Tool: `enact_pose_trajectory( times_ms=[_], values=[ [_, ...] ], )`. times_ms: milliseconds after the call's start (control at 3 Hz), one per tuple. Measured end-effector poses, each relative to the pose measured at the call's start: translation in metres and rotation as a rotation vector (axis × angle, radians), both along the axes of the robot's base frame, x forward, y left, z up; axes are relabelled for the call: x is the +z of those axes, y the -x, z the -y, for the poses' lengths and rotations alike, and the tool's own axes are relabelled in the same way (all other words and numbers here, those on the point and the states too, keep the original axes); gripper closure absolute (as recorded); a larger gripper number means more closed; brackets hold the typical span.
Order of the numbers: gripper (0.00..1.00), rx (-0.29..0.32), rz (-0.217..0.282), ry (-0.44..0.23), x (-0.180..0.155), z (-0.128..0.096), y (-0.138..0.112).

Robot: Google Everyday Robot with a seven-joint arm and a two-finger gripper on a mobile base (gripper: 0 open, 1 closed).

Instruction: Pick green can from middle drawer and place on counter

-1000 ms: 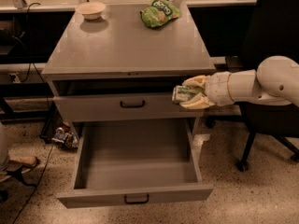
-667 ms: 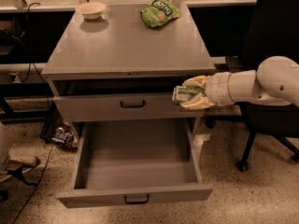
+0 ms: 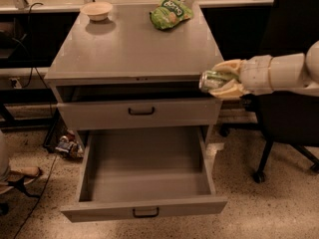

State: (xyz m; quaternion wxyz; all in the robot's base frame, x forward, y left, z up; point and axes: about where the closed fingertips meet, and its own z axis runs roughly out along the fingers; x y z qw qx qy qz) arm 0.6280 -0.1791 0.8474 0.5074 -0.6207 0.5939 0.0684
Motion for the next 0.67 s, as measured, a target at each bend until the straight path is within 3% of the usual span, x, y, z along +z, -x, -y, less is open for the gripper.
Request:
enact_pose_trajectory(
  times_ms=[333, 667],
  values=[
    [1.00, 0.020, 0.018, 0.007, 0.034, 0.003, -0.020],
    [1.00, 0.066, 0.006, 0.002, 0.060, -0.028, -0.065]
  ],
)
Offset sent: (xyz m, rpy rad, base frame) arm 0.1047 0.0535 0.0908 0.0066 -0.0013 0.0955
